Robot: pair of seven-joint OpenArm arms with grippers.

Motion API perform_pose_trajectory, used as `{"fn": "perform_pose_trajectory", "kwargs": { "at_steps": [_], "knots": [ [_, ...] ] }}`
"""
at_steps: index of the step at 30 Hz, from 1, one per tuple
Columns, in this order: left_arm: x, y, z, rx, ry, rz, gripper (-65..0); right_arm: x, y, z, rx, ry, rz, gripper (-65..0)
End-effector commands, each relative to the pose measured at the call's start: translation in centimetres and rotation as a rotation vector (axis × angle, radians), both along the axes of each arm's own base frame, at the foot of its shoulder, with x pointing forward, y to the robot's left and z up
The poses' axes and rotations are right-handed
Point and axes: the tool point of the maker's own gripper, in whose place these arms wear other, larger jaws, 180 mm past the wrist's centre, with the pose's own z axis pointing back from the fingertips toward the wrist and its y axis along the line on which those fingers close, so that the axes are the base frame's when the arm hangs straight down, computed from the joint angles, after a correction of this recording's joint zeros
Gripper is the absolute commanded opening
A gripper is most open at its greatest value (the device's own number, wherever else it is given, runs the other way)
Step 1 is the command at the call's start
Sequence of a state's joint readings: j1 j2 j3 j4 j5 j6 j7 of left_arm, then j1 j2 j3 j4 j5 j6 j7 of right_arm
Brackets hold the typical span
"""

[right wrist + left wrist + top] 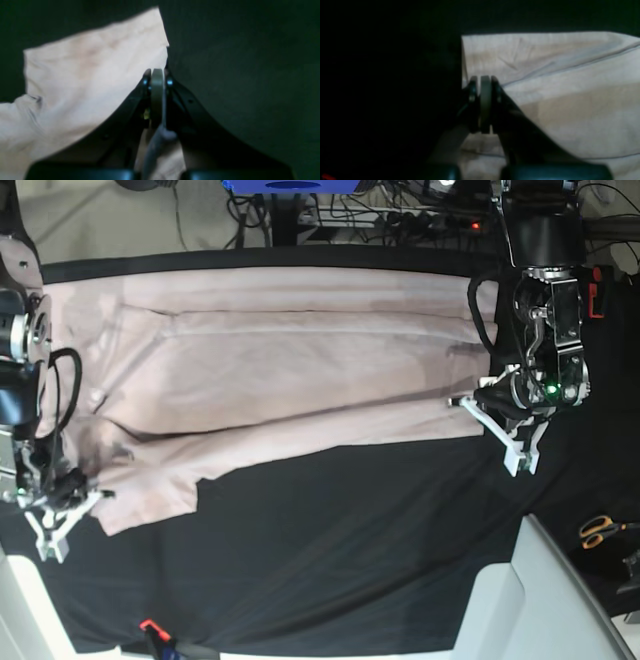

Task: Fold the T-shirt properly
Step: 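Drag the held shirt edges toward the robot with both grippers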

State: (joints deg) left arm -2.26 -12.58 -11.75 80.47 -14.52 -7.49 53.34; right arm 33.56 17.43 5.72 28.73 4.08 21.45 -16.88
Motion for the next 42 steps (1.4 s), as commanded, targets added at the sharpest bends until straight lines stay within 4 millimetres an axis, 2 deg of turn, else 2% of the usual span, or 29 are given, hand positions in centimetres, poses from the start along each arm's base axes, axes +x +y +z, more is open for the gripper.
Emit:
{"fn": "perform_pose_trajectory", "kwargs": {
  "at_steps": [1, 3, 8, 11, 15, 19, 25, 27, 31, 35, 37, 40, 42],
  "knots": [
    [2.0, 0.7, 2.0, 0.022, -0.07, 0.001, -65.0, 2.1, -1.0, 3.1, -0.021, -0.078, -0.003, -64.1],
    [2.5, 1.1, 2.6, 0.031, -0.082, 0.002, -65.0, 2.7, -1.0, 4.4, -0.04, -0.091, 0.008, -64.1],
    [4.7, 1.5, 4.6, 0.042, -0.136, 0.002, -65.0, 3.2, -1.0, 6.0, -0.066, -0.094, 0.022, -64.1],
    [5.5, 1.9, 5.3, 0.047, -0.152, 0.005, -65.0, 3.2, -0.9, 6.0, -0.066, -0.099, 0.024, -64.1],
    [6.1, 1.9, 5.8, 0.047, -0.165, 0.006, -65.0, 3.3, 1.7, 5.3, -0.121, -0.081, 0.149, -64.1],
    [6.0, 1.9, 5.6, 0.046, -0.161, 0.007, -65.0, 3.8, 3.4, 5.2, -0.156, -0.114, 0.223, -64.1],
    [5.9, 2.2, 4.5, 0.04, -0.166, 0.019, -65.0, 4.4, 4.9, 5.5, -0.172, -0.173, 0.286, -63.8],
    [5.5, 2.4, 3.5, 0.034, -0.146, 0.027, -65.0, 4.3, 5.4, 5.3, -0.187, -0.17, 0.316, -63.8],
    [5.7, 2.2, 2.9, 0.024, -0.149, 0.033, -65.0, 4.6, 5.6, 5.7, -0.182, -0.196, 0.315, -63.8],
    [7.2, 0.5, 3.2, 0.035, -0.186, -0.028, -65.0, 5.2, 3.9, 6.3, -0.22, -0.228, 0.229, -63.8],
    [7.6, 0.3, 2.4, 0.027, -0.165, -0.027, -65.0, 5.2, 3.7, 6.3, -0.226, -0.23, 0.218, -63.9],
    [8.6, 0.3, 2.6, 0.015, -0.166, -0.018, -65.0, 5.2, 3.5, 6.4, -0.23, -0.23, 0.214, -64.1],
    [9.7, 0.1, 3.4, 0.015, -0.205, -0.02, -65.0, 5.1, 3.4, 6.2, -0.229, -0.228, 0.212, -64.1]
  ]
}}
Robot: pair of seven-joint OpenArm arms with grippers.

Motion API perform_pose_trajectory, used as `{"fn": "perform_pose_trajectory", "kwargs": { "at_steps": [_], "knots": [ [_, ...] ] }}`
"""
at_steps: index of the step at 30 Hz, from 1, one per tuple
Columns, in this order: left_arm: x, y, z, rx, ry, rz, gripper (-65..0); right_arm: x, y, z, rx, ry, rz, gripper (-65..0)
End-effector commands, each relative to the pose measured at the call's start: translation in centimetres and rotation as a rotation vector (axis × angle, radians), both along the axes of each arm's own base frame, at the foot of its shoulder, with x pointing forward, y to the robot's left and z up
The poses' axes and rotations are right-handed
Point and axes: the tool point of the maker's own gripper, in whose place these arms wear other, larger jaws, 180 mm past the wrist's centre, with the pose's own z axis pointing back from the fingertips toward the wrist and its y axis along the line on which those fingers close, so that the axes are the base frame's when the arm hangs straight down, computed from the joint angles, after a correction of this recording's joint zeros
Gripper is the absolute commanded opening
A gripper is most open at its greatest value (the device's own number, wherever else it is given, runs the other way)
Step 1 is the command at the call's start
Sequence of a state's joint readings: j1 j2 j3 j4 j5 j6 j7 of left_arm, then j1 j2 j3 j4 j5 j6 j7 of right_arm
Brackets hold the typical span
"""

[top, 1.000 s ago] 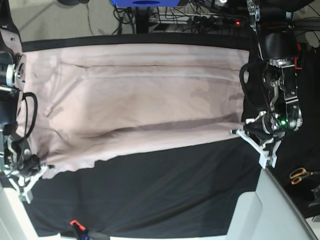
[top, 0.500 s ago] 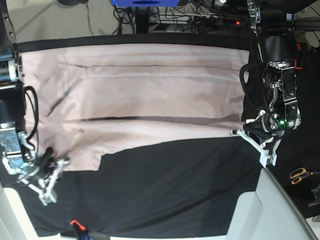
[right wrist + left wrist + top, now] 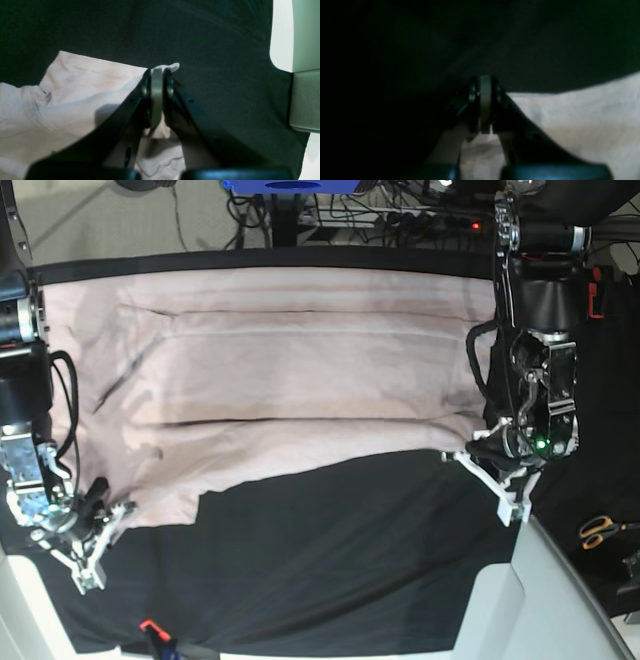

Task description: Fold the T-shirt properly

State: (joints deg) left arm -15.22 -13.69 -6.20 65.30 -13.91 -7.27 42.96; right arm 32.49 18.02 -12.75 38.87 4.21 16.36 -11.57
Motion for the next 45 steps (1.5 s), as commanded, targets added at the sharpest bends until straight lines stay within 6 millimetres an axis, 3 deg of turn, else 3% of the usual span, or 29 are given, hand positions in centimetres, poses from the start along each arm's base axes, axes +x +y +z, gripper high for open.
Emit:
{"fn": "perform_pose_trajectory", "kwargs": {
  "at_steps": [1, 3, 6, 10, 16, 24, 28, 32, 40, 45],
  "knots": [
    [2.6, 0.3, 2.9, 0.007, -0.1, 0.0, -65.0, 1.8, -0.7, 2.6, 0.003, -0.076, -0.011, -64.1],
    [3.3, 0.3, 3.6, 0.007, -0.12, -0.001, -65.0, 1.8, -0.8, 2.6, 0.001, -0.077, -0.018, -64.1],
    [4.2, 0.5, 3.8, 0.0, -0.117, 0.01, -65.0, 2.0, -2.8, 3.4, 0.015, -0.112, -0.113, -64.1],
    [4.9, 0.5, 3.7, -0.012, -0.111, 0.021, -65.0, 2.4, -3.1, 4.0, 0.034, -0.159, -0.127, -64.1],
    [6.3, -0.1, 4.9, -0.021, -0.189, 0.019, -65.0, 1.0, -3.7, 1.3, 0.055, -0.149, -0.143, -64.1],
    [7.3, 0.7, 3.5, -0.038, -0.202, 0.057, -65.0, 0.6, -4.1, 0.6, 0.077, -0.195, -0.147, -64.1],
    [7.8, -1.0, 2.7, -0.004, -0.198, -0.015, -65.0, 0.6, -4.1, 0.4, 0.077, -0.197, -0.146, -64.1],
    [8.5, -2.1, 3.2, 0.006, -0.236, -0.051, -65.0, 0.8, -4.0, 0.7, 0.08, -0.219, -0.139, -64.1],
    [10.3, -1.7, 5.6, 0.01, -0.288, -0.044, -65.0, 1.5, -3.7, 2.0, 0.087, -0.282, -0.12, -63.8],
    [10.3, -1.6, 5.6, 0.012, -0.289, -0.044, -65.0, 1.6, -3.6, 2.2, 0.089, -0.295, -0.117, -63.8]
  ]
}}
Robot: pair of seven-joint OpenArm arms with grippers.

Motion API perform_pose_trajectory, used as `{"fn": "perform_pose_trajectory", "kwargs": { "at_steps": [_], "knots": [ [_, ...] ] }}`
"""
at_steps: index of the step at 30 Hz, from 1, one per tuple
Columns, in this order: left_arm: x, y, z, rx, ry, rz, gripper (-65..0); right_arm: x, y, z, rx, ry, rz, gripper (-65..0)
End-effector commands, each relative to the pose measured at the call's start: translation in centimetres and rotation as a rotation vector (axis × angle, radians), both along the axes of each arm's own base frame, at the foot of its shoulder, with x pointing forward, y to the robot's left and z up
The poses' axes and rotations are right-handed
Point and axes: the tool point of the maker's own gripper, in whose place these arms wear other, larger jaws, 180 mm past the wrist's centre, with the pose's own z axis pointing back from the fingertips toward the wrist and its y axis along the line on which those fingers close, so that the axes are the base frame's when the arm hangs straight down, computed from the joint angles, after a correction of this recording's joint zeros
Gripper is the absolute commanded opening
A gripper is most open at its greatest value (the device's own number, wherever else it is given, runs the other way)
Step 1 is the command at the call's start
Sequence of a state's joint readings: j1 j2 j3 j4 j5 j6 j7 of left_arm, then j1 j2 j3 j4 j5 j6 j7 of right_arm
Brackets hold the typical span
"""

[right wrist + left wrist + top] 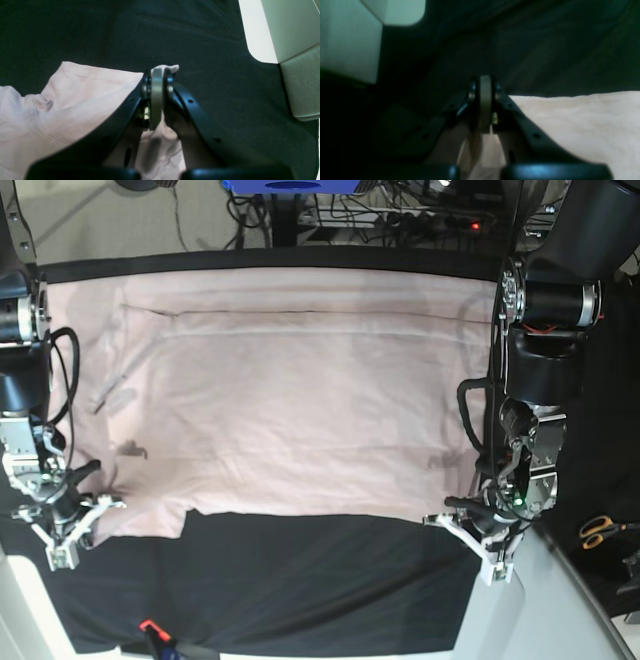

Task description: Fold the T-shirt properly

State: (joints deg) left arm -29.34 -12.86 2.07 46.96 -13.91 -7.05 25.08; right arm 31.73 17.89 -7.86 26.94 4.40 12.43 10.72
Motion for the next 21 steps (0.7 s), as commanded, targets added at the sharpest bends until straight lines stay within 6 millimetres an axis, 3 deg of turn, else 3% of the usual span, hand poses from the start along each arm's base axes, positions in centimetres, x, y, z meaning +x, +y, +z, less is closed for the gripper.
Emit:
{"fn": "perform_pose_trajectory", "kwargs": {
  "at_steps": [1, 10, 12, 17, 21],
  "knots": [
    [1.7, 0.4, 2.5, 0.002, -0.073, 0.004, -65.0, 1.8, -0.7, 2.9, -0.01, -0.08, -0.005, -63.8],
    [-1.6, -0.2, -0.7, 0.002, 0.003, -0.012, -65.0, -0.1, -1.3, 0.1, -0.017, 0.056, -0.028, -63.9],
    [-2.4, -0.5, -1.1, 0.002, 0.036, -0.021, -65.0, -0.8, -2.5, -0.5, -0.035, 0.11, -0.049, -64.1],
    [-4.2, -1.2, -1.1, 0.017, 0.073, -0.052, -65.0, -2.1, -3.2, -1.6, -0.058, 0.214, -0.065, -64.1],
    [-5.6, -1.8, -1.1, 0.029, 0.116, -0.075, -65.0, -3.0, -2.5, -1.5, -0.086, 0.265, -0.048, -64.1]
  ]
}}
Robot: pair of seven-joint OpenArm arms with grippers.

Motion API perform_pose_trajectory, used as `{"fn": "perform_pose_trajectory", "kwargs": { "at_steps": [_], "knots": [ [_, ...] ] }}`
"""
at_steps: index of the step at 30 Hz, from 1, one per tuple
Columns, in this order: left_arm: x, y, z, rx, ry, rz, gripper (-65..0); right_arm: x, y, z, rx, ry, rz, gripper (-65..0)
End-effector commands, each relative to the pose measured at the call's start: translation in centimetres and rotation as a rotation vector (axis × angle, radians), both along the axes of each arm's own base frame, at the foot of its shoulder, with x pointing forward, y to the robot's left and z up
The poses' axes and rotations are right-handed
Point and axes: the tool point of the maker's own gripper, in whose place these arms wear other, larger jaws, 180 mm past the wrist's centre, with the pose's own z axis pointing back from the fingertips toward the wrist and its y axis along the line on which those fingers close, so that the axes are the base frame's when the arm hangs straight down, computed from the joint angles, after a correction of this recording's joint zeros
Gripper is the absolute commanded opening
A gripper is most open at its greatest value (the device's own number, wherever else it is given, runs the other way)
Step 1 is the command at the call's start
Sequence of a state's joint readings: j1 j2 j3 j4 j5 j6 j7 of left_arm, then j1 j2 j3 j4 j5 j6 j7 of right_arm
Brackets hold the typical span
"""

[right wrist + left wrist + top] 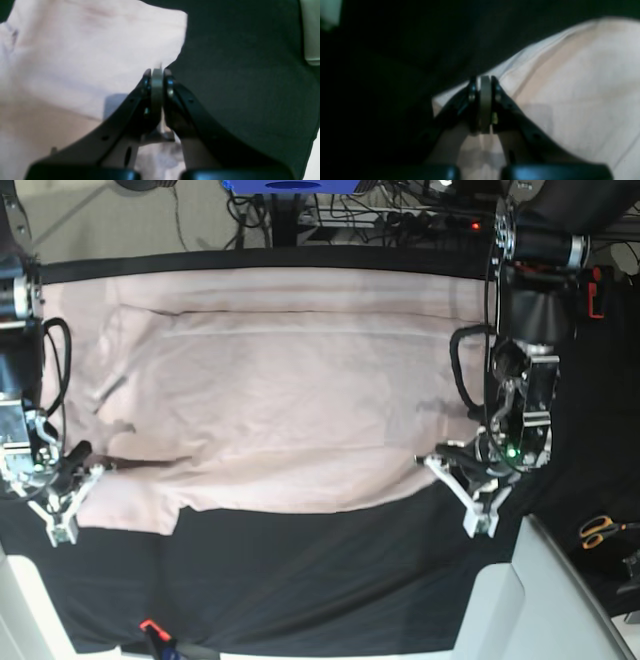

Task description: Fold the T-shirt properly

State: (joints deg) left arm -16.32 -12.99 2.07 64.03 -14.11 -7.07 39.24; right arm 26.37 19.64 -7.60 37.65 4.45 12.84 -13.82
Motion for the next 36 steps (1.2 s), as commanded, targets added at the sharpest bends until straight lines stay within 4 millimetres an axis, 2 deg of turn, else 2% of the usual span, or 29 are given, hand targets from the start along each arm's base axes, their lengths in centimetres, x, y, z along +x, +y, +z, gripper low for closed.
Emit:
{"fn": "perform_pose_trajectory", "kwargs": {
  "at_steps": [1, 4, 7, 17, 21, 27, 33, 36],
  "knots": [
    [1.5, 0.3, 2.3, 0.006, -0.067, -0.004, -65.0, 1.7, -0.6, 2.4, -0.013, -0.061, 0.0, -64.1],
    [0.7, 0.8, 2.4, 0.026, -0.064, -0.013, -65.0, 1.2, 0.0, 2.6, -0.025, -0.048, 0.015, -63.9],
    [0.7, 1.5, 2.6, 0.041, -0.065, -0.01, -65.0, 1.1, 0.2, 2.6, -0.028, -0.05, 0.025, -63.9],
    [2.0, 1.8, 4.2, 0.045, -0.104, -0.008, -65.0, 3.7, 1.2, 5.3, -0.011, -0.185, 0.059, -63.9],
    [3.2, 1.5, 5.3, 0.039, -0.13, -0.006, -65.0, 4.6, 1.6, 6.4, -0.014, -0.238, 0.083, -63.9],
    [4.6, 1.3, 6.9, 0.033, -0.167, -0.007, -65.0, 5.3, 3.0, 5.3, -0.042, -0.234, 0.166, -64.1],
    [4.4, 1.4, 6.6, 0.036, -0.161, -0.006, -65.0, 5.5, 3.0, 4.3, -0.066, -0.22, 0.208, -64.1],
    [4.2, 1.5, 6.4, 0.04, -0.156, -0.006, -65.0, 5.7, 2.3, 3.9, -0.085, -0.205, 0.213, -64.1]
  ]
}}
